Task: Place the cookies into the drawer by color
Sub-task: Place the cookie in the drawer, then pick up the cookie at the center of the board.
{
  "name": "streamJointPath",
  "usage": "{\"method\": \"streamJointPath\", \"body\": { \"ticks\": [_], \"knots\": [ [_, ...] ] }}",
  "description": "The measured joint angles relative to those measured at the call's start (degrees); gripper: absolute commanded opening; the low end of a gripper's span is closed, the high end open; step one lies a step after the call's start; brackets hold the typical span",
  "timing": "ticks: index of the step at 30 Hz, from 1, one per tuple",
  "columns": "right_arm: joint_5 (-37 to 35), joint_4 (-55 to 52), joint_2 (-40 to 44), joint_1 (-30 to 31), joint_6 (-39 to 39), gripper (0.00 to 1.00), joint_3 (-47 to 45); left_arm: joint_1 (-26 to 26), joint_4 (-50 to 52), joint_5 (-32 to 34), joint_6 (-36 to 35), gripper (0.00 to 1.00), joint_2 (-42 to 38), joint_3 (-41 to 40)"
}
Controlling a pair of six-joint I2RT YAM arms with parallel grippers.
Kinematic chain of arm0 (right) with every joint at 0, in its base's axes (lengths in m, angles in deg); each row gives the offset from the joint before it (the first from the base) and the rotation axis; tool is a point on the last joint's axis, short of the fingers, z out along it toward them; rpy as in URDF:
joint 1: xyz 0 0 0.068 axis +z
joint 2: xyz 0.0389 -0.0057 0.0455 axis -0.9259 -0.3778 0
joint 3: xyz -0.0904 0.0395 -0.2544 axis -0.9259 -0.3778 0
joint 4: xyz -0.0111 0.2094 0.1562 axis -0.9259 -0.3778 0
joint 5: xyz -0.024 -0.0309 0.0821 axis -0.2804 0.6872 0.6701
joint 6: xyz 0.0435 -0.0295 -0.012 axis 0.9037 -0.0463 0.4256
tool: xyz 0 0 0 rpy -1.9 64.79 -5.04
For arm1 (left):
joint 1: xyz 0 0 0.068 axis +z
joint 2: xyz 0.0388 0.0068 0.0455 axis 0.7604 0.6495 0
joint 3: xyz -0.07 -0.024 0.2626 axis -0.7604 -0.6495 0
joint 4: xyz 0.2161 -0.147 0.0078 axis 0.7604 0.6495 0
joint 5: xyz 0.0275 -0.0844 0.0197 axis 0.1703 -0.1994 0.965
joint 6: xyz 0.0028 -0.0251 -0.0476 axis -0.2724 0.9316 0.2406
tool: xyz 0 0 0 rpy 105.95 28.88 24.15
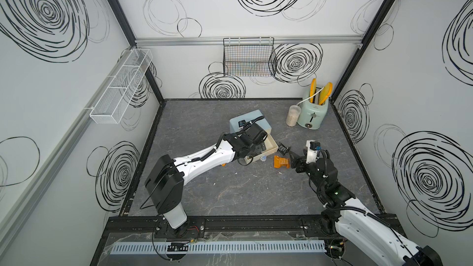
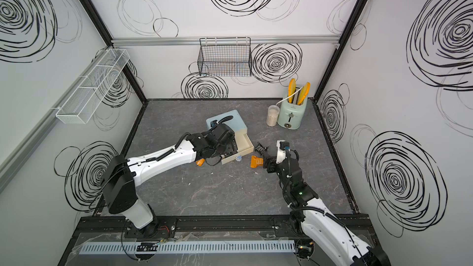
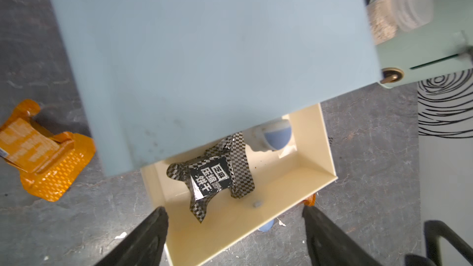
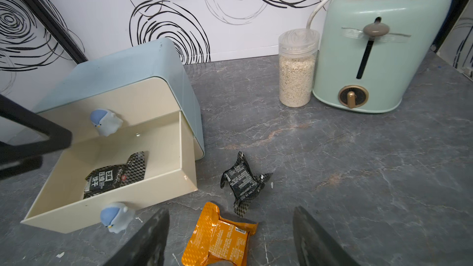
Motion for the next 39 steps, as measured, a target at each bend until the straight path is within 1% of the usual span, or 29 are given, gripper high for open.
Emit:
{"method": "streamJointPath", "body": {
  "ticks": [4,8,10,12,14,16,19,22,26,28,30,35,38,39],
  "knots": [
    [0.9,-1.7,-3.3,-2.4,1.4,0.75,1.5,2.0,-4.3,0.1,-7.1,0.84,-8.2,-4.9],
    [4.3,-2.9,-6.7,-6.2,3.5,0.73,3.3,6.6,-9.6,-2.8,-15.5,0.83,-17.8,-12.9],
    [6.6,-3.2,-8.6,-8.2,4.3,0.71,4.2,10.3,-10.8,-5.3,-19.1,0.82,-21.9,-16.2],
    [9.2,-3.6,-11.0,-10.3,5.2,0.70,5.4,15.6,-11.2,-8.9,-22.6,0.81,-25.2,-18.7],
    [12.3,-3.9,-13.9,-12.5,6.0,0.67,6.7,21.4,-11.1,-12.3,-26.1,0.81,-27.9,-20.2],
    [15.6,-3.9,-16.6,-14.2,6.6,0.64,7.8,26.1,-10.6,-14.7,-29.1,0.82,-29.9,-20.5],
    [20.4,-4.7,-21.2,-16.4,7.3,0.60,9.9,31.8,-10.0,-18.5,-33.9,0.82,-32.4,-20.5],
    [24.7,-5.2,-25.5,-17.6,7.8,0.55,12.0,35.5,-9.6,-21.3,-38.4,0.82,-34.1,-20.5],
    [29.1,-5.2,-30.1,-18.5,9.0,0.48,13.6,37.0,-10.3,-21.7,-41.7,0.83,-34.9,-21.0],
    [30.5,-5.2,-32.2,-18.6,10.1,0.45,14.3,37.1,-11.6,-21.6,-42.5,0.83,-36.1,-22.8],
    [31.4,-5.2,-33.8,-18.7,11.1,0.43,14.8,37.1,-12.5,-21.5,-42.8,0.83,-37.4,-25.0],
    [31.5,-5.2,-36.0,-18.8,13.7,0.42,15.4,37.1,-14.7,-21.0,-43.0,0.83,-39.7,-28.9],
    [31.3,-5.2,-37.0,-18.8,14.5,0.37,15.6,37.1,-15.7,-20.8,-43.1,0.84,-40.9,-29.9],
    [31.2,-5.2,-37.6,-18.8,15.1,0.37,15.9,37.2,-16.0,-20.7,-43.1,0.84,-41.1,-30.1]
  ]
}}
